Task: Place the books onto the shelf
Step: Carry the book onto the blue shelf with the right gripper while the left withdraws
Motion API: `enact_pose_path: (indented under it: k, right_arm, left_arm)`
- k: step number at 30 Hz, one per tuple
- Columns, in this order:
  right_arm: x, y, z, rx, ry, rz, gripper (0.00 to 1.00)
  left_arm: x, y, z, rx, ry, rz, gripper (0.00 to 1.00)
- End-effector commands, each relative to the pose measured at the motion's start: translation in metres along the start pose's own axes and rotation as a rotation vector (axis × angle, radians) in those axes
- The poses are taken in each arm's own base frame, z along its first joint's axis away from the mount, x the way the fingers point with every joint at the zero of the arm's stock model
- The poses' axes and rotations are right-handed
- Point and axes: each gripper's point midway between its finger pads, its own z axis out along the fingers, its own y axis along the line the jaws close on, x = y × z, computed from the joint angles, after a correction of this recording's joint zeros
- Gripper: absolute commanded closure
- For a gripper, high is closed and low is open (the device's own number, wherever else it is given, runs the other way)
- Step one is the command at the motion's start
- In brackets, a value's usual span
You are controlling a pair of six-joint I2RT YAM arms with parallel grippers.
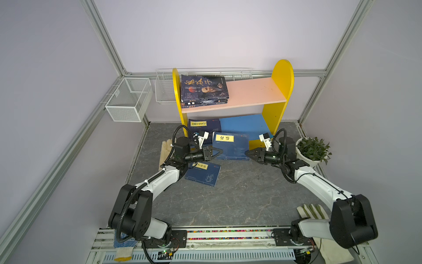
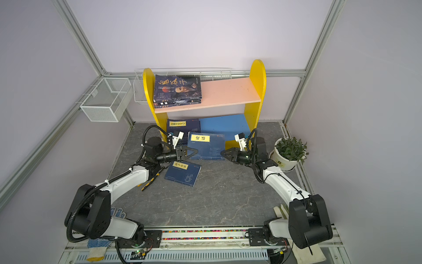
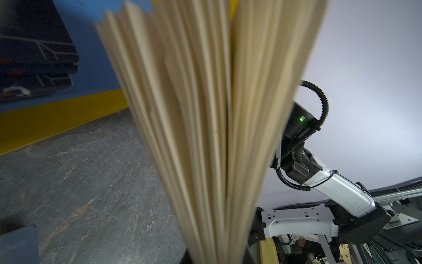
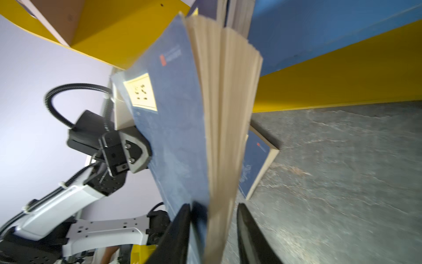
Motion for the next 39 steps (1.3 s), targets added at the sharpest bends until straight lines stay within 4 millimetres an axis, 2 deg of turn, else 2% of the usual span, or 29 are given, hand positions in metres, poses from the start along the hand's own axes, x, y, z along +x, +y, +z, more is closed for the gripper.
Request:
enact_pose_path:
  k: [1, 3, 8, 9, 12, 14, 16, 18, 19, 22, 26, 28, 30, 33, 39]
  right_arm:
    - [0.003, 0.021, 0.003, -0.124, 0.021, -0.002, 0.68]
    - [0.001, 0.029, 0.003, -0.155, 0.019, -0.005, 0.71]
    - [-0.007, 0.038, 0.001, -0.162, -0.022, -0.024, 0.87]
    - [-0.010, 0.040, 0.001, -0.157, -0.037, -0.031, 0.89]
    - [-0.021, 0.044, 0.000, -0.147, -0.075, -0.055, 0.92]
    - [-0.030, 0.049, 0.000, -0.160, -0.099, -0.073, 0.93]
    - [-0.043, 0.059, 0.001, -0.190, -0.131, -0.097, 0.93]
    - [-0.052, 0.061, 0.004, -0.198, -0.150, -0.110, 0.93]
    - [-0.063, 0.072, 0.005, -0.215, -0.168, -0.137, 0.93]
    - [-0.076, 0.073, 0.017, -0.223, -0.168, -0.151, 0.93]
    - [-0.089, 0.061, 0.045, -0.161, -0.150, -0.164, 0.93]
    - [-0.091, 0.057, 0.061, -0.132, -0.129, -0.177, 0.93]
    - [-0.092, 0.055, 0.080, -0.120, -0.101, -0.188, 0.93]
    - [-0.096, 0.053, 0.105, -0.123, -0.078, -0.192, 0.93]
    - [-0.103, 0.046, 0.135, -0.123, -0.035, -0.177, 0.93]
  left_arm:
    - [-0.014, -0.015, -0.006, 0.004, -0.065, 0.102, 1.00]
    - [-0.017, -0.011, -0.008, -0.030, -0.087, 0.116, 1.00]
    - [-0.019, 0.002, -0.012, -0.116, -0.116, 0.121, 1.00]
    - [-0.019, 0.005, -0.014, -0.140, -0.125, 0.121, 0.91]
    - [-0.021, 0.017, -0.027, -0.230, -0.180, 0.114, 0.45]
    - [-0.024, 0.023, -0.040, -0.295, -0.243, 0.113, 0.30]
    - [-0.028, 0.027, -0.057, -0.377, -0.315, 0.118, 0.23]
    - [-0.032, 0.033, -0.079, -0.479, -0.396, 0.105, 0.21]
    - [-0.033, 0.039, -0.093, -0.544, -0.457, 0.094, 0.20]
    - [-0.028, 0.055, -0.137, -0.725, -0.614, 0.025, 0.22]
    - [0.002, 0.093, -0.210, -1.051, -0.773, -0.175, 0.23]
    - [0.021, 0.111, -0.234, -1.137, -0.814, -0.280, 0.23]
    - [0.034, 0.130, -0.243, -1.134, -0.815, -0.380, 0.23]
    - [0.045, 0.149, -0.242, -1.102, -0.792, -0.462, 0.24]
    - [0.050, 0.163, -0.234, -1.121, -0.717, -0.472, 0.25]
